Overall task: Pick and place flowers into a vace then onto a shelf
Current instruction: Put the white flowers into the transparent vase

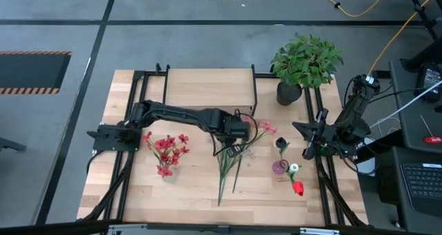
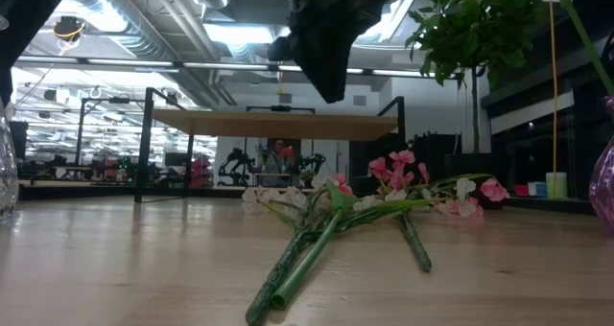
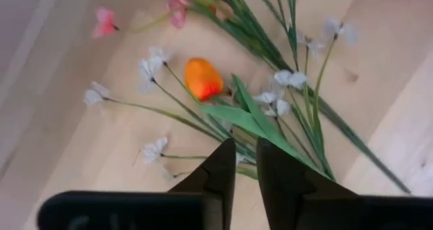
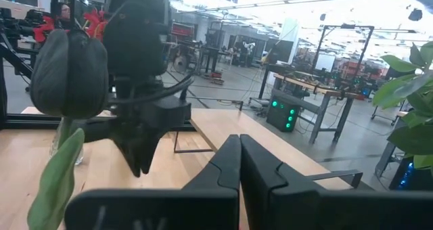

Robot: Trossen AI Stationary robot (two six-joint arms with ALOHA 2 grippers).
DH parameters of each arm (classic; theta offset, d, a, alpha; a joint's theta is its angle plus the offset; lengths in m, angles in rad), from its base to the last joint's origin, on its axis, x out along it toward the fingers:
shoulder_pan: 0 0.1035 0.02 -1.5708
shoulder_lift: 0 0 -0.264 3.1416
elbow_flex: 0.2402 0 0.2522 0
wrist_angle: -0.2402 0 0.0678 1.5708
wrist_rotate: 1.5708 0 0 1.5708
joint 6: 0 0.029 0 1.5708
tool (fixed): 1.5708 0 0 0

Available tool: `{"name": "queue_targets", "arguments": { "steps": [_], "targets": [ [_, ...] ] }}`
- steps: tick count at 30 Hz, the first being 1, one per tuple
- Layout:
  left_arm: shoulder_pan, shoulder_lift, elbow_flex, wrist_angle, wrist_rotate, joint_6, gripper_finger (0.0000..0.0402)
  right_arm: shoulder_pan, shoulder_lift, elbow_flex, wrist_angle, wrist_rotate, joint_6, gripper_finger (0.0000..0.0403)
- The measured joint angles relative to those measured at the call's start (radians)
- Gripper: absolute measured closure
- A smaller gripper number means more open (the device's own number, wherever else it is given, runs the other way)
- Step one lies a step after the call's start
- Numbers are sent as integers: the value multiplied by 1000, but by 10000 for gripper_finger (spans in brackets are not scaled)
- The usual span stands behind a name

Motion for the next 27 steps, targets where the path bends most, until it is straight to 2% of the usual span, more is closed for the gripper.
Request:
{"name": "queue_targets", "arguments": {
  "steps": [5, 14, 18, 24, 27],
  "targets": [
    [-1, 0, -13, 8, 29, -4, 304, 0, 0, 0, 0, 0, 0, 398],
    [-7, 2, -14, 8, 32, -158, 239, 0, 0, 0, 0, 0, 0, 398],
    [-7, 28, -14, -16, 34, -171, 232, 0, 0, 0, 0, 0, 0, 398],
    [-4, 92, -14, -31, 131, -169, 231, 0, 1, 0, -5, 0, 2, 398],
    [-4, 122, -14, -33, 137, -169, 231, 0, 1, 0, -5, 0, 3, 398]
  ]
}}
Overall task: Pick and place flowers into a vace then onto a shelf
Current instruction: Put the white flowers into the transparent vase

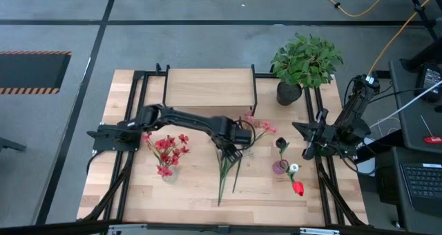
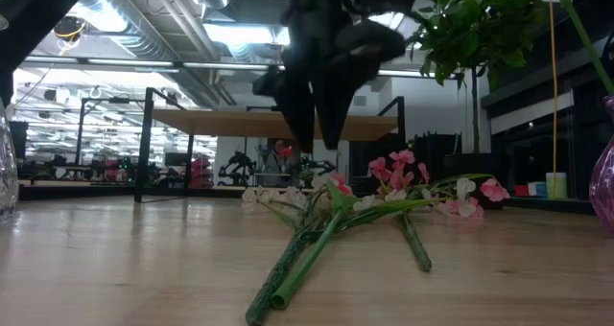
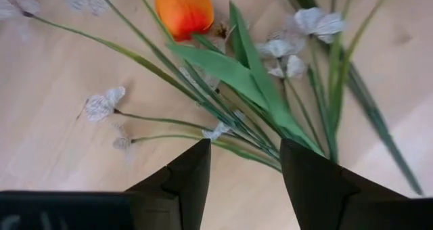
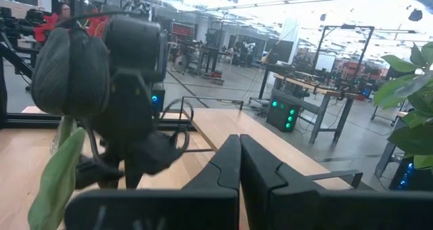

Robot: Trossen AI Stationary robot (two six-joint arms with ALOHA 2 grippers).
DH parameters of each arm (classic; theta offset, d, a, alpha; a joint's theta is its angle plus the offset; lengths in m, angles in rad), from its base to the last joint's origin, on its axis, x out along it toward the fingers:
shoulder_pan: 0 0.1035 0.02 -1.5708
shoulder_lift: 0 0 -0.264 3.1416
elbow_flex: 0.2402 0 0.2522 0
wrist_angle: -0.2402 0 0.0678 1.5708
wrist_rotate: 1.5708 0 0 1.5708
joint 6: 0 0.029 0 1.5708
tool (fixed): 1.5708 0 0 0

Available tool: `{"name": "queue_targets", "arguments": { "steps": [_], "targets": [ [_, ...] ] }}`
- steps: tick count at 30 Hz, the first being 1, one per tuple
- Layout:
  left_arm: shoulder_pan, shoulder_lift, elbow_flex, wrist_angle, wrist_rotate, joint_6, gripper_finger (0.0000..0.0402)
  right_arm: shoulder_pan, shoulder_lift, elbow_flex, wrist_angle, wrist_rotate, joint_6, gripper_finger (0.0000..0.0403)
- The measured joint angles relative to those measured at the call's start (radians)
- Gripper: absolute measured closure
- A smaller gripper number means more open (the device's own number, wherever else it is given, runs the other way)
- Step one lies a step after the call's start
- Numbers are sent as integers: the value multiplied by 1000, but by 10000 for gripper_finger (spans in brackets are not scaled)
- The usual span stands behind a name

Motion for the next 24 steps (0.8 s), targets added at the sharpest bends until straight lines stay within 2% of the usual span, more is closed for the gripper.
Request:
{"name": "queue_targets", "arguments": {
  "steps": [24],
  "targets": [
    [0, 101, 0, 14, -29, 2, 231, 0, 0, 0, -2, 0, 0, 398]
  ]
}}
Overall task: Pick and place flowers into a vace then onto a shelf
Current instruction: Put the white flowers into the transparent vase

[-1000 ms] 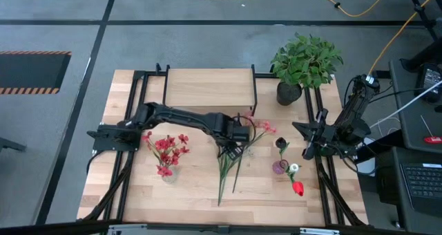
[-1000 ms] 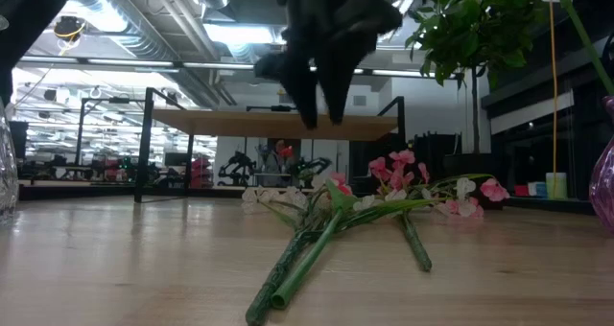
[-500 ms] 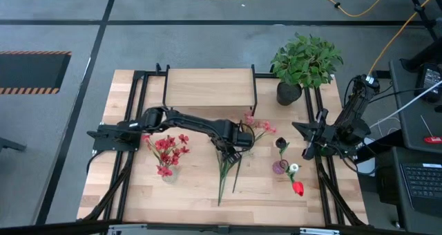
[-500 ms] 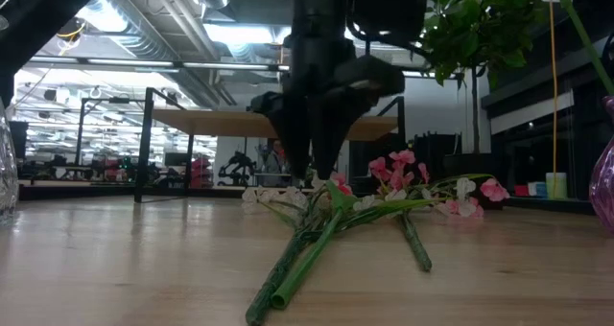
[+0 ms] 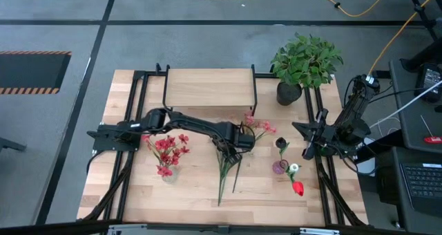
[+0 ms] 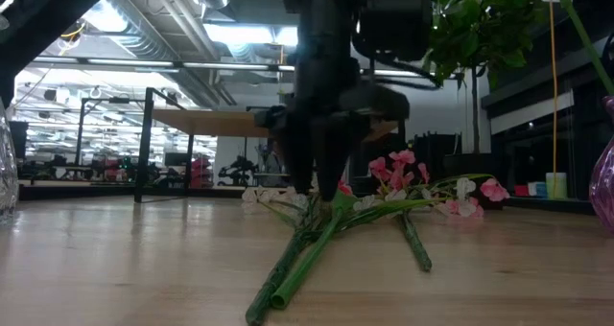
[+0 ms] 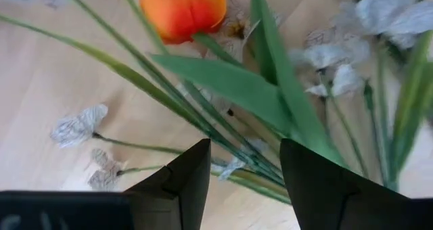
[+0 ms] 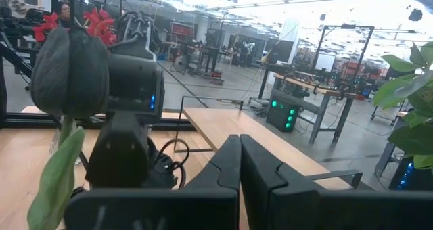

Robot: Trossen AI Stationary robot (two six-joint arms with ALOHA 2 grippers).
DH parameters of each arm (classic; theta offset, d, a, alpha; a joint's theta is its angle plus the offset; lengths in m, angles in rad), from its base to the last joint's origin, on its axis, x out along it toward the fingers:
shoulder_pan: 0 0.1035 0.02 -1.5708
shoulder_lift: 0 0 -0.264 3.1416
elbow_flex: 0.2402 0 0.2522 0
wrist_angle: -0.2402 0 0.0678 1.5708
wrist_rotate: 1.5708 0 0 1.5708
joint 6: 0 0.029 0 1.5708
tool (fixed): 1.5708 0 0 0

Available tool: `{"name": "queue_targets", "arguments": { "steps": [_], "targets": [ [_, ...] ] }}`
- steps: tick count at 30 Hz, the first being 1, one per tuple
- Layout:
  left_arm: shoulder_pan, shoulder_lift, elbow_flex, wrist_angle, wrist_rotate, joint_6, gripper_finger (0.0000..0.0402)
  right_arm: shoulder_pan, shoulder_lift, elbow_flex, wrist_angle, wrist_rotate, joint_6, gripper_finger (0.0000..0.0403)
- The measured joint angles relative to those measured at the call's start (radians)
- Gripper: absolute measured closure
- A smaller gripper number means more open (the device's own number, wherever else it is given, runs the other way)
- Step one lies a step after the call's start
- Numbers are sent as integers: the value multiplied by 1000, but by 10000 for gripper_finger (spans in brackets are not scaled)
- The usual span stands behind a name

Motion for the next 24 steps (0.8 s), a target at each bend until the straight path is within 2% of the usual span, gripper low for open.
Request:
{"name": "queue_targets", "arguments": {
  "steps": [15, 18, 24],
  "targets": [
    [1, 49, 1, -6, 19, 62, 240, 0, 1, 0, -1, 0, 0, 398],
    [0, 50, 1, -5, 7, 75, 266, 0, 1, 0, -1, 0, 0, 398],
    [0, 51, 1, -6, -26, 110, 346, 0, 1, 0, -1, 0, 0, 398]
  ]
}}
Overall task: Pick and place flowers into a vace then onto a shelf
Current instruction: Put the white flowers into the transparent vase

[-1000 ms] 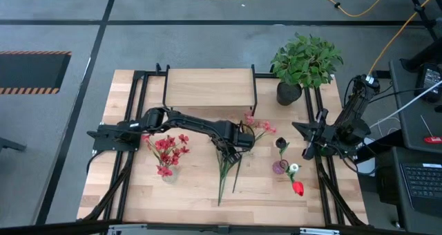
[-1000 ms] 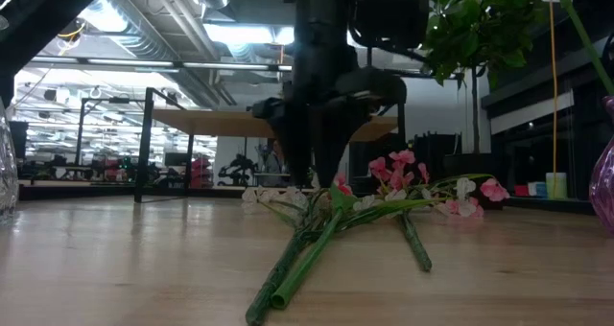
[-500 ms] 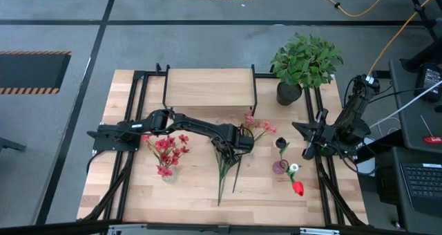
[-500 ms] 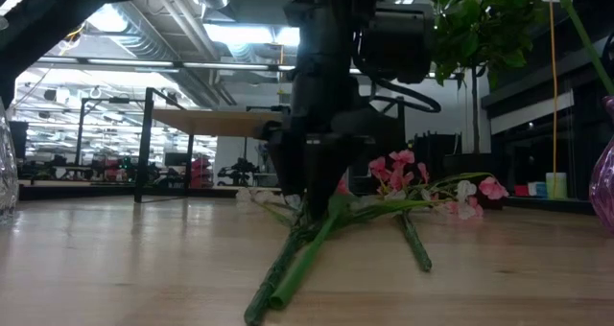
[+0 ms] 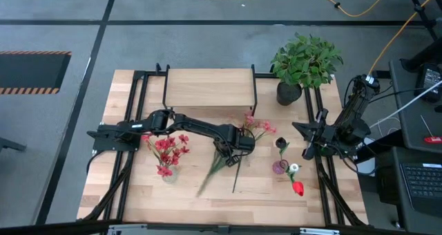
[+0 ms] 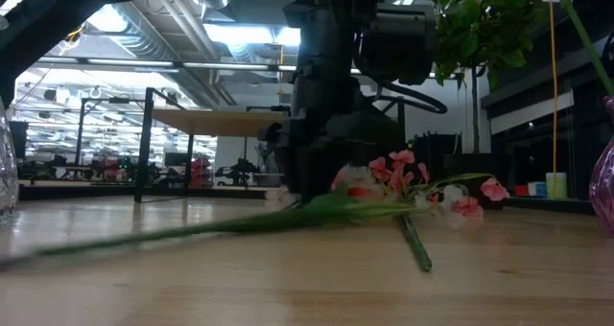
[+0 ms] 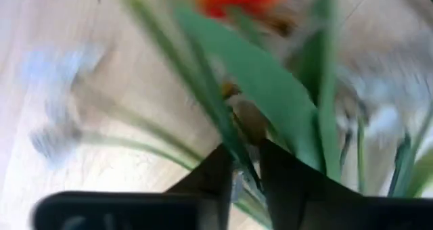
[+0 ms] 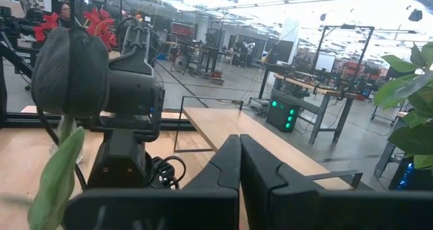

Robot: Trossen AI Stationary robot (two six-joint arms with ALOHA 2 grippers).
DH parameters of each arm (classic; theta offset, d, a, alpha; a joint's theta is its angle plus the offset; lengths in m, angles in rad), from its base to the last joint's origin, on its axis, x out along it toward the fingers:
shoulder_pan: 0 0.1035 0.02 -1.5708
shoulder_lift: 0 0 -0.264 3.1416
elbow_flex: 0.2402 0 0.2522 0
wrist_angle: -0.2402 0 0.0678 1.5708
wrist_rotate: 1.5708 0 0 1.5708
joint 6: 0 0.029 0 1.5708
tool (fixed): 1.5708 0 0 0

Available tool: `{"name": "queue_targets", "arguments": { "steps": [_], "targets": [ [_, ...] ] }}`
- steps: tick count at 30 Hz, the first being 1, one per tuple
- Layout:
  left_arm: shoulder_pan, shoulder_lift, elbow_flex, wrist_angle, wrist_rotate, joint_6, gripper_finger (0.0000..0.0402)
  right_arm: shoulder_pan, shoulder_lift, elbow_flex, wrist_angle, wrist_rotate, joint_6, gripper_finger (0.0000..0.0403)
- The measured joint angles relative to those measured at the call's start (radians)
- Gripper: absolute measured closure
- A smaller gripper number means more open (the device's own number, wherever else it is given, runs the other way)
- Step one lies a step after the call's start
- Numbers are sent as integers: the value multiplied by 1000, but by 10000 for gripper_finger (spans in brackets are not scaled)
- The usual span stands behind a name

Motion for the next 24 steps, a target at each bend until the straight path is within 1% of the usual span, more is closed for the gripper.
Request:
{"name": "queue_targets", "arguments": {
  "steps": [3, 4, 9, 12, 19, 24],
  "targets": [
    [0, 0, 0, -1, -5, 3, 387, 0, 0, 0, 0, 0, 0, 398],
    [1, 0, 0, -4, -7, 3, 392, 0, 0, 0, 0, 0, 0, 398],
    [8, 1, 0, -7, -10, 4, 395, 0, 0, 0, 0, 0, 0, 398],
    [15, 1, 15, -10, -34, 4, 396, 0, 0, 0, 0, 0, 0, 398],
    [20, 1, 97, -37, -94, 38, 397, 0, 0, 0, 0, 0, 0, 398],
    [19, 1, 176, -95, -137, 56, 397, 0, 0, 0, 0, 0, 0, 398]
  ]
}}
